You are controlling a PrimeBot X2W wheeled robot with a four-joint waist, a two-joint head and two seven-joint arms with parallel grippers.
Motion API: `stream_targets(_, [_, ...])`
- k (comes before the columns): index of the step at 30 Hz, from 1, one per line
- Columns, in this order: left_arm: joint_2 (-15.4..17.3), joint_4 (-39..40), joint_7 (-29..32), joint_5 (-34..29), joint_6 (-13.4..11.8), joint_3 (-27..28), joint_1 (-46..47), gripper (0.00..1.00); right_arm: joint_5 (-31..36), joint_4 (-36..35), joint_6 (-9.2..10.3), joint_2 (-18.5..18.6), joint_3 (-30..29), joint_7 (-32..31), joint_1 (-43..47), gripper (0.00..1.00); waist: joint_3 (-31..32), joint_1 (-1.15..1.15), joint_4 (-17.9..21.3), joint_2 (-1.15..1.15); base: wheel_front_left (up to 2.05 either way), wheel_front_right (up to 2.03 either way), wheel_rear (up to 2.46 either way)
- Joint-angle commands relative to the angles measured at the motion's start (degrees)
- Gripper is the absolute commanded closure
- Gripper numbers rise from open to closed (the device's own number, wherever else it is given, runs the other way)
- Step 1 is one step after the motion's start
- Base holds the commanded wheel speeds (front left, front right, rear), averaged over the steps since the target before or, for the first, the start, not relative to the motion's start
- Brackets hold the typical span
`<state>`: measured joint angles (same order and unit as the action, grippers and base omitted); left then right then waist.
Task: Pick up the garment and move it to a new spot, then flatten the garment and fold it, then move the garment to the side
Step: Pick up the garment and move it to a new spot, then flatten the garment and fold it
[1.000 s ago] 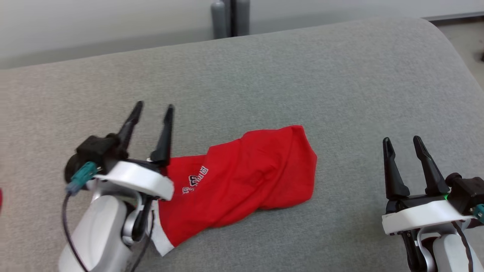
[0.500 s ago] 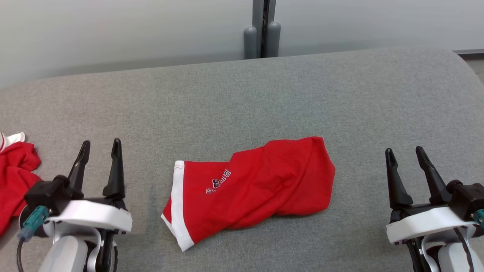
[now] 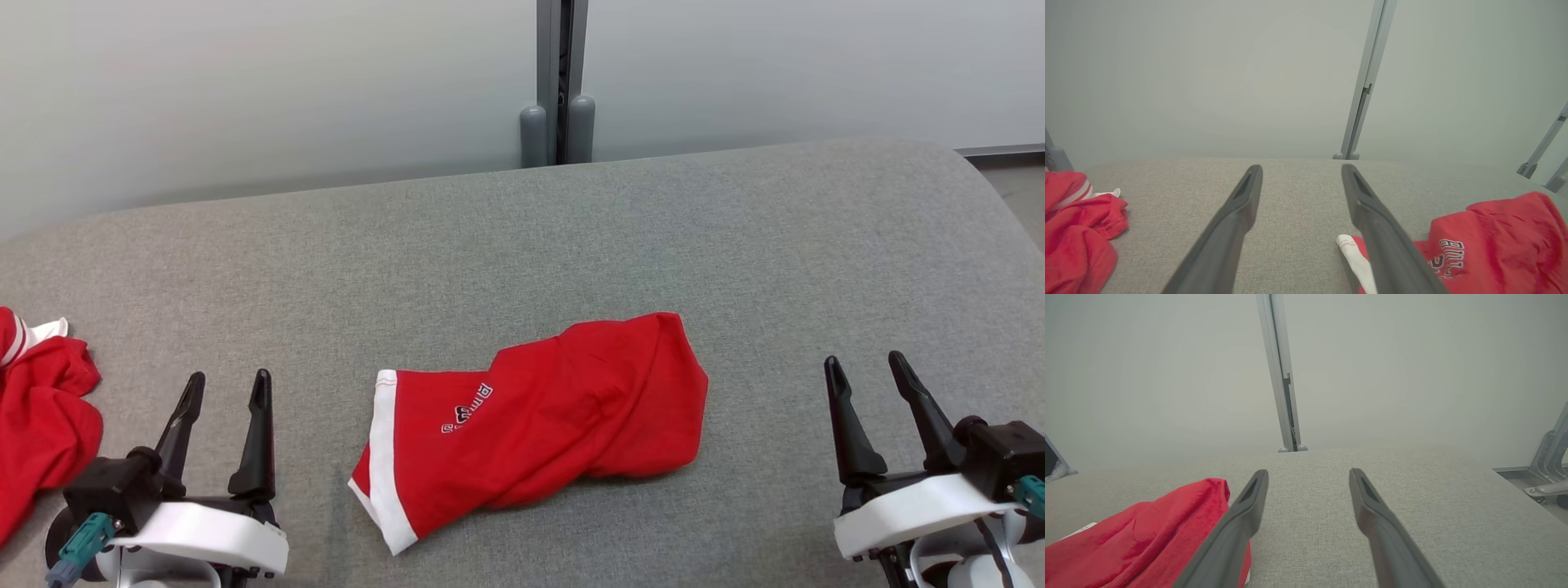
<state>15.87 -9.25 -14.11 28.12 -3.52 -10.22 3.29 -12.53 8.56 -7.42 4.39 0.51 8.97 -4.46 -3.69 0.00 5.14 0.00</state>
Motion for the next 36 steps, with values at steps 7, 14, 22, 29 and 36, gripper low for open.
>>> stream_targets(7, [0.49,1.90,1.17,0.41,-0.95,-0.10,-1.67,0.00,0.57,-1.11,-0.13,0.29,-0.67,-0.90,1.31,0.00,0.12,0.00,-0.36,0.00,0.00,0.00,0.00])
stream_targets(14, [0.62,2.23,1.35,0.62,-1.51,-0.17,-1.58,0.00,0.52,-1.50,-0.13,0.12,-0.65,-1.19,1.32,0.00,0.13,0.00,-0.70,0.00,0.00,0.00,0.00])
stream_targets(22, [0.55,2.24,1.61,0.78,-1.81,-0.52,-1.54,0.00,0.43,-1.48,-0.13,0.10,-0.59,-1.43,1.00,0.00,0.25,0.00,-1.07,0.00,0.00,0.00,0.00])
stream_targets(29, [0.52,2.26,1.82,0.41,-1.48,-1.36,0.41,0.00,-0.88,-1.44,-0.13,1.52,1.30,-2.55,-1.80,0.00,-1.18,0.00,-2.92,0.00,0.00,0.00,0.00])
stream_targets(36, [-0.59,1.33,1.40,-0.19,-1.07,-2.80,3.63,0.00,-3.57,-1.04,-0.12,5.91,8.44,-6.54,-9.15,0.00,-5.02,0.00,-6.98,0.00,0.00,0.00,0.00])
